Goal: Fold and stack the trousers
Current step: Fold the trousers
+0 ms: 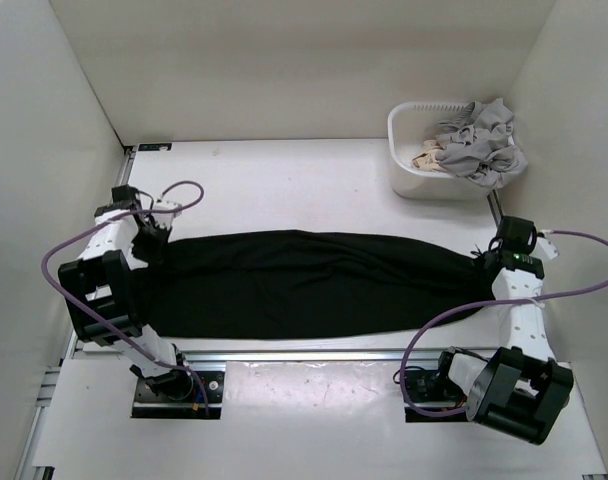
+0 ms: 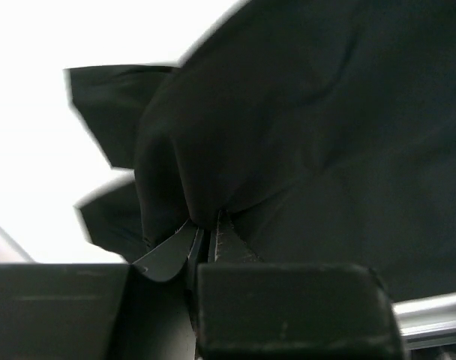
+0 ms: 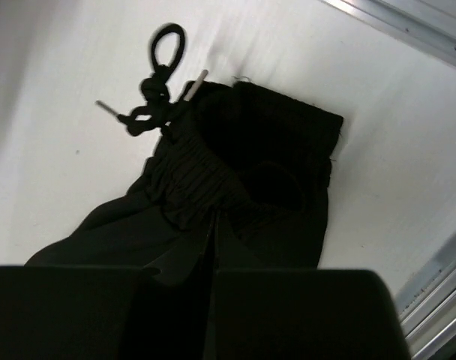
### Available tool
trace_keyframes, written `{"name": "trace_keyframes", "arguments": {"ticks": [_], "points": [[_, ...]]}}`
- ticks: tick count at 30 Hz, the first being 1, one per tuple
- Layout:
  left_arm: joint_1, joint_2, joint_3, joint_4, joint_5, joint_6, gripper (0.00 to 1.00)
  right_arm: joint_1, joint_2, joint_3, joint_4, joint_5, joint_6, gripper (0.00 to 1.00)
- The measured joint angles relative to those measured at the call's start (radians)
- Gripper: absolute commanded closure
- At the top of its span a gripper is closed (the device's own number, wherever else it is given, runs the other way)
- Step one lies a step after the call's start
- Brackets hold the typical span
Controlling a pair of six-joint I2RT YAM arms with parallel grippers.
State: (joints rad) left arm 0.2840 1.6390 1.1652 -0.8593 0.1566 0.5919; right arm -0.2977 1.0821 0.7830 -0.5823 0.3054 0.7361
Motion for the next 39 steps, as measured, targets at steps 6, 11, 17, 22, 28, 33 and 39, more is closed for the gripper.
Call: {"name": "trace_keyframes", "arguments": {"ticks": [6, 11, 17, 22, 28, 33, 39], "points": [[0.071, -0.004, -0.042, -0.049, 0.058, 0.032, 0.57, -0.01, -0.024, -0.049, -0.005, -0.006, 0.014, 1.0], [0.132, 0.026, 0.141, -0.07, 0.121, 0.037, 0.55, -0.011, -0.024, -0.055, 0.006, -0.013, 0.015, 1.0], [0.141, 0.178, 0.234, -0.093, 0.134, 0.052, 0.51, -0.011, -0.01, -0.046, -0.001, -0.012, 0.0, 1.0], [0.157, 0.312, 0.223, -0.104, 0.138, 0.049, 0.51, -0.011, 0.057, 0.014, -0.026, -0.012, -0.026, 1.0], [0.173, 0.359, 0.262, -0.069, 0.109, 0.035, 0.43, -0.01, 0.072, 0.044, -0.05, 0.009, -0.047, 1.0], [0.177, 0.389, 0.28, -0.052, 0.085, 0.049, 0.52, -0.01, 0.072, 0.048, -0.076, 0.042, -0.056, 1.0], [0.201, 0.397, 0.28, -0.057, 0.08, 0.092, 0.86, -0.01, 0.078, 0.069, -0.098, 0.068, -0.06, 1.0]]}}
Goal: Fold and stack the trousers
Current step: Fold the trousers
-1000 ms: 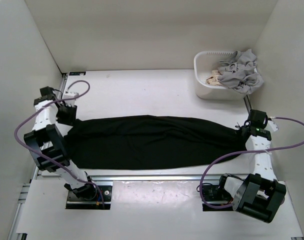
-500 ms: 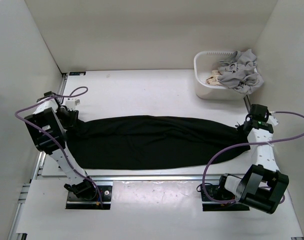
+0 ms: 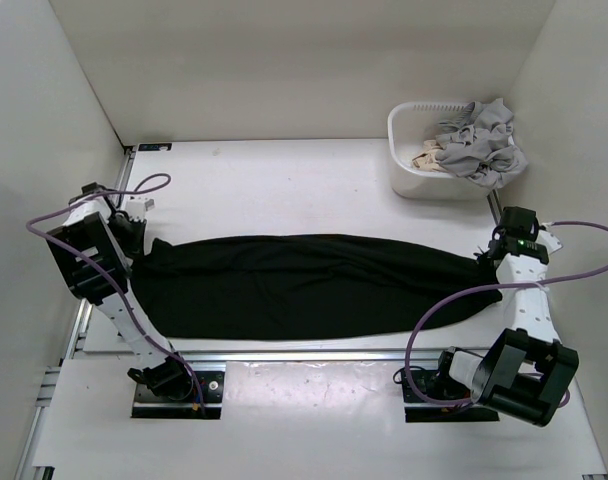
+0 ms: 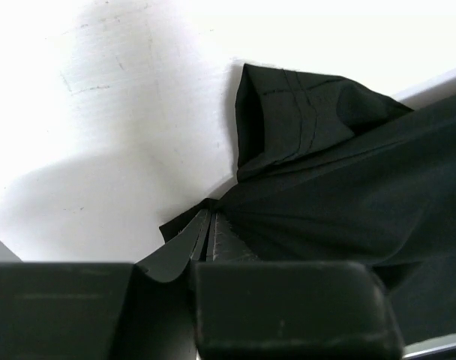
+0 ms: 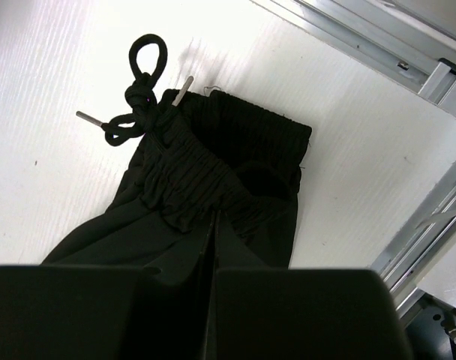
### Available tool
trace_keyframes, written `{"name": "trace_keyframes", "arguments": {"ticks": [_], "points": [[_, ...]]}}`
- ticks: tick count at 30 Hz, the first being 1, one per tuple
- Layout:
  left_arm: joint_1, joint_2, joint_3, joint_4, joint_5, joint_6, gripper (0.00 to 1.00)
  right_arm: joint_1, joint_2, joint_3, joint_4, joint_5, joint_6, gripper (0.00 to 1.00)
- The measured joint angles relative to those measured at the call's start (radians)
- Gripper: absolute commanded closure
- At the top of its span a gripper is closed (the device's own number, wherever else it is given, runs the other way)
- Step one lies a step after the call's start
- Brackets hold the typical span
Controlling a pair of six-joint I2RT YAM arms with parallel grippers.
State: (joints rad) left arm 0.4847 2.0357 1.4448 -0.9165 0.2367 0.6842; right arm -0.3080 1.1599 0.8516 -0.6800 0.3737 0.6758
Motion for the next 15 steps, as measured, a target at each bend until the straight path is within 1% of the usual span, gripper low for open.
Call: {"name": "trace_keyframes", "arguments": {"ticks": [3, 7, 8, 10, 11, 15], "points": [[0.009, 0.011, 0.024, -0.028, 0.016, 0.007, 0.86, 0.0, 0.014, 0.011, -0.003, 0.006, -0.001, 1.0], [0.016, 0.025, 0.113, -0.077, 0.043, 0.008, 0.86, 0.0, 0.07, 0.079, -0.003, -0.005, -0.002, 1.0], [0.016, 0.027, 0.154, -0.095, 0.046, 0.008, 0.67, 0.0, 0.084, 0.102, 0.0, -0.013, -0.002, 1.0], [0.016, 0.027, 0.21, -0.109, 0.043, 0.011, 0.42, 0.0, 0.104, 0.138, 0.003, -0.027, -0.003, 1.0], [0.018, 0.027, 0.224, -0.115, 0.038, 0.011, 0.31, 0.0, 0.11, 0.151, 0.008, -0.033, -0.004, 1.0], [0.037, 0.043, 0.196, -0.153, 0.033, 0.006, 0.29, 0.0, 0.112, 0.166, 0.012, -0.043, -0.014, 1.0]]}}
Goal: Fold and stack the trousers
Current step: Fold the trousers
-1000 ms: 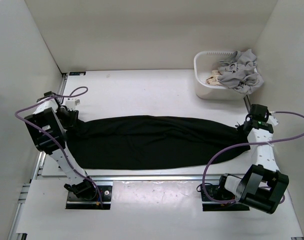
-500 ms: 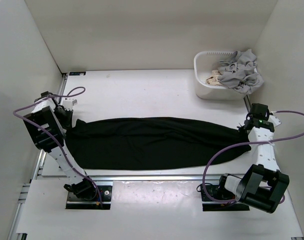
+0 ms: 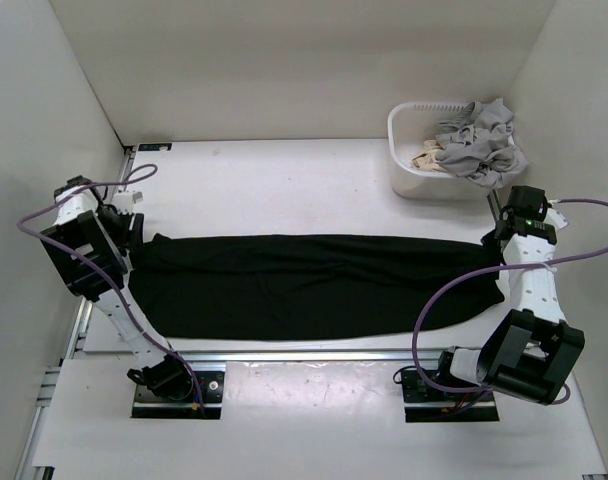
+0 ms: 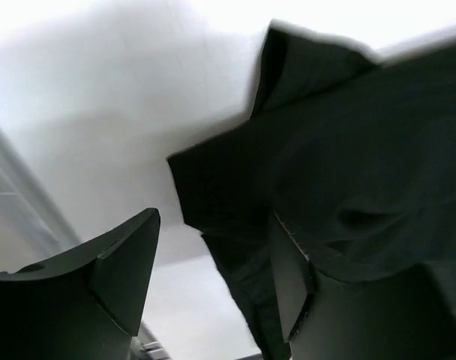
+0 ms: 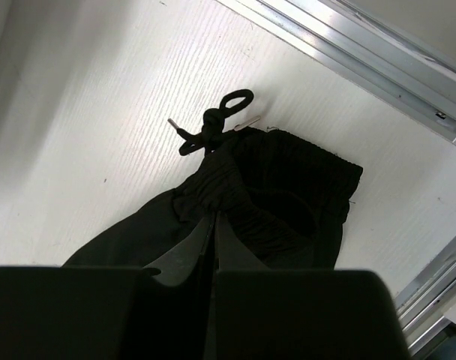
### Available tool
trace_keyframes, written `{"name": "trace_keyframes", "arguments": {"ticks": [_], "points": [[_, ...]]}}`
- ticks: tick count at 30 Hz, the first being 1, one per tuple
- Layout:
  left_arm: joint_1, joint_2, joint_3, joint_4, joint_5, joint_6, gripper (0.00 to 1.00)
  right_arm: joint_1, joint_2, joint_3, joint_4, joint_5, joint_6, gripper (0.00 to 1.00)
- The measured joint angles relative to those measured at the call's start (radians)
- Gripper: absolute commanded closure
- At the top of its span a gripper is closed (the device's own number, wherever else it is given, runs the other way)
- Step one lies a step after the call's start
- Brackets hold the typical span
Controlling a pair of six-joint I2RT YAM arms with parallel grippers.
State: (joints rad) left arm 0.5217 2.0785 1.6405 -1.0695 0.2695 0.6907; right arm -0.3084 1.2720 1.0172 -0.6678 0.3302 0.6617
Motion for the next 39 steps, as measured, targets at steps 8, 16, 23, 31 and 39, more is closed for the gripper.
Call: {"name": "trace_keyframes", "arguments": {"ticks": [8, 16, 23, 31, 39], "points": [[0.028, 0.114, 0.065, -0.056, 0.074, -0.046, 0.31, 0.0, -0.008, -0.005, -0.011, 0.001, -0.023, 1.0], [0.024, 0.179, 0.121, -0.06, 0.163, -0.053, 0.86, 0.0, -0.034, -0.031, -0.014, 0.013, -0.033, 1.0], [0.025, 0.178, 0.169, -0.113, 0.207, -0.034, 0.86, -0.019, -0.008, 0.002, -0.012, -0.008, -0.037, 1.0], [0.025, -0.105, 0.291, -0.068, 0.277, -0.042, 0.86, -0.124, 0.033, 0.136, 0.038, -0.138, -0.035, 1.0], [0.098, -0.441, -0.037, -0.047, 0.288, 0.041, 0.86, -0.212, -0.097, 0.003, 0.111, -0.257, -0.02, 1.0]]}}
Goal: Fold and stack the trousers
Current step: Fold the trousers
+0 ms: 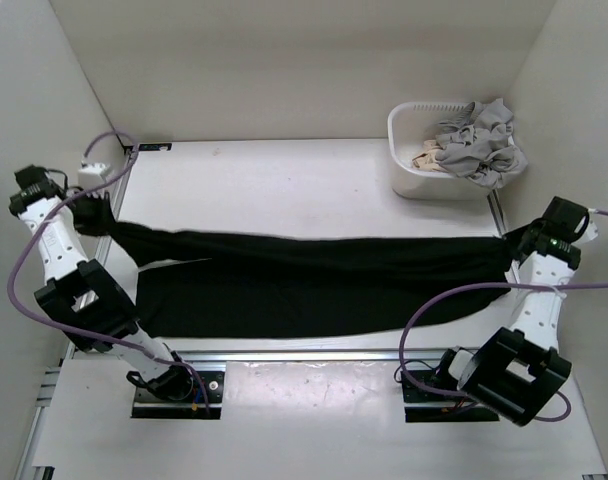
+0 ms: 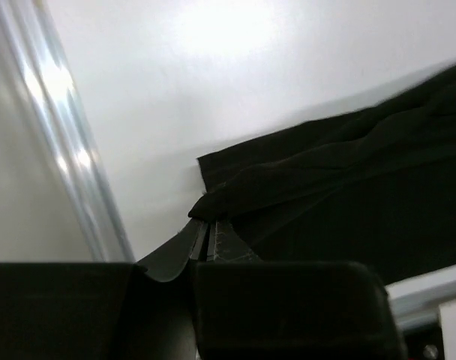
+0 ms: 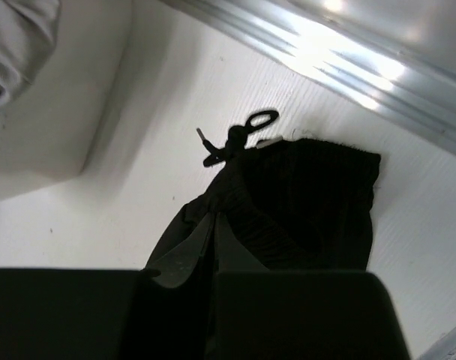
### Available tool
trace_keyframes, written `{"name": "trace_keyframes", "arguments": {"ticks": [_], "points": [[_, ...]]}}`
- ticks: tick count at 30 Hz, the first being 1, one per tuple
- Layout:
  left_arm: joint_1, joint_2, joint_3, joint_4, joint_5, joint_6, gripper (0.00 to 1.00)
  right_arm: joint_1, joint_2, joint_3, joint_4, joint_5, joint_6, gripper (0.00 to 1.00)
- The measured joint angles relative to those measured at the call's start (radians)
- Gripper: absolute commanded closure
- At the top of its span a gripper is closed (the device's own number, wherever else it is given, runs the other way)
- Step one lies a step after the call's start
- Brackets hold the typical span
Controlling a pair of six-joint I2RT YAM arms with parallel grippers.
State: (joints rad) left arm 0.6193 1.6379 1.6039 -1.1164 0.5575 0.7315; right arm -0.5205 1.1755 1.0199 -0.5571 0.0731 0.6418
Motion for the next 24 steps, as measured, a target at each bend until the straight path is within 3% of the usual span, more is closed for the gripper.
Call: {"name": "trace_keyframes", "arguments": {"ticks": [9, 11, 13, 16, 19, 24], "points": [[0.029, -0.119, -0.489, 0.025, -0.052, 0.146, 0.86, -0.001, -0.202, -0.277, 0.014, -0.051, 0.032, 1.0], [0.039, -0.191, -0.547, 0.028, -0.065, 0.183, 0.79, -0.001, -0.24, -0.309, -0.011, -0.049, 0.038, 1.0], [0.061, -0.252, -0.592, 0.029, -0.077, 0.227, 0.71, -0.001, -0.266, -0.325, -0.042, -0.037, 0.047, 1.0], [0.11, -0.297, -0.649, 0.026, -0.092, 0.283, 0.68, -0.001, -0.286, -0.332, -0.095, 0.001, 0.061, 1.0], [0.158, -0.274, -0.665, 0.014, -0.101, 0.324, 0.67, -0.001, -0.291, -0.33, -0.142, 0.036, 0.068, 1.0], [0.236, -0.172, -0.616, -0.022, -0.09, 0.377, 0.56, -0.001, -0.263, -0.282, -0.199, 0.064, 0.066, 1.0]]}}
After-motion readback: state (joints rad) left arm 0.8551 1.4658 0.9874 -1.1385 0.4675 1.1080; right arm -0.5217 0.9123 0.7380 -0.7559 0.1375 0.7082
